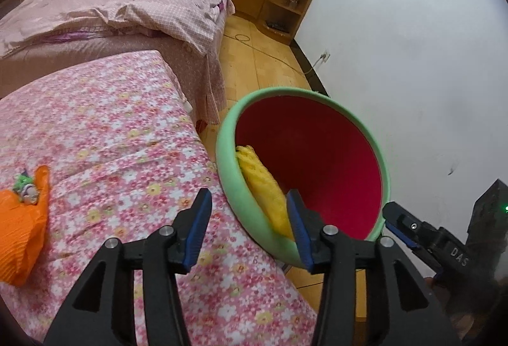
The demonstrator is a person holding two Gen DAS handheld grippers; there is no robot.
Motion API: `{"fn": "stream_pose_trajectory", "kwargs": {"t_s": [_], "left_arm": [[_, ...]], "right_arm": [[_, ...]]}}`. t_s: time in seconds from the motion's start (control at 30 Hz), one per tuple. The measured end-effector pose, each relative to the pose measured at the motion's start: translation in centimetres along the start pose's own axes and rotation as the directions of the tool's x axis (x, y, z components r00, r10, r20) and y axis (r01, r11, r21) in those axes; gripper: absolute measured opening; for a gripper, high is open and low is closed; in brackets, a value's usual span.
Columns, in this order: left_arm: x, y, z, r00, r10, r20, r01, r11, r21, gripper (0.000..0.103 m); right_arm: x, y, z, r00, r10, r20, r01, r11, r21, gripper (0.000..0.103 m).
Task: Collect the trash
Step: 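Open the right tool over the bucket dropping the box while the left tool drops the sleeve, then move both tools back over the remaining trash on the bed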
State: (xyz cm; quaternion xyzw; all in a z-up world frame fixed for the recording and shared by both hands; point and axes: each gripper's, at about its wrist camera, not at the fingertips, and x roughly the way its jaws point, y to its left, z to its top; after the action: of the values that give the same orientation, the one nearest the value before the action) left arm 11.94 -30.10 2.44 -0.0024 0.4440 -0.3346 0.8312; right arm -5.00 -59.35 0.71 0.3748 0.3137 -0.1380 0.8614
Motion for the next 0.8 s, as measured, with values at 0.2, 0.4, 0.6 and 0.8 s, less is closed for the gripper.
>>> {"fn": "stream_pose_trajectory", "kwargs": {"t_s": [0.2, 0.4, 0.6, 0.8], "left_arm": [[-3.1, 0.8, -0.9, 1.000, 0.012, 0.023, -0.012, 1.000, -0.027, 0.050], [-5.9, 2.3, -1.9, 0.998, 0.049, 0.044, -0.046, 0.997, -0.063, 0.050], [-8.9, 4.6, -3.0, 0.992, 0.105, 0.074, -0.096, 0.989, -0.113, 0.050], [-11.2, 7.7, -4.1, 0.978, 0.189, 0.089, -0.172, 0.970, -0.171, 0.050]], "right_arm": [[-1.1, 0.8, -0.6, 1.000, 0.020, 0.007, -0.020, 1.000, -0.005, 0.062], [-2.1, 2.0, -1.2, 0.999, 0.035, 0.009, -0.035, 0.999, -0.025, 0.062], [-2.7, 4.1, -2.3, 0.998, 0.059, -0.006, -0.059, 0.997, -0.058, 0.063], [-3.0, 6.2, -3.4, 0.997, 0.069, -0.018, -0.071, 0.991, -0.117, 0.063]]}}
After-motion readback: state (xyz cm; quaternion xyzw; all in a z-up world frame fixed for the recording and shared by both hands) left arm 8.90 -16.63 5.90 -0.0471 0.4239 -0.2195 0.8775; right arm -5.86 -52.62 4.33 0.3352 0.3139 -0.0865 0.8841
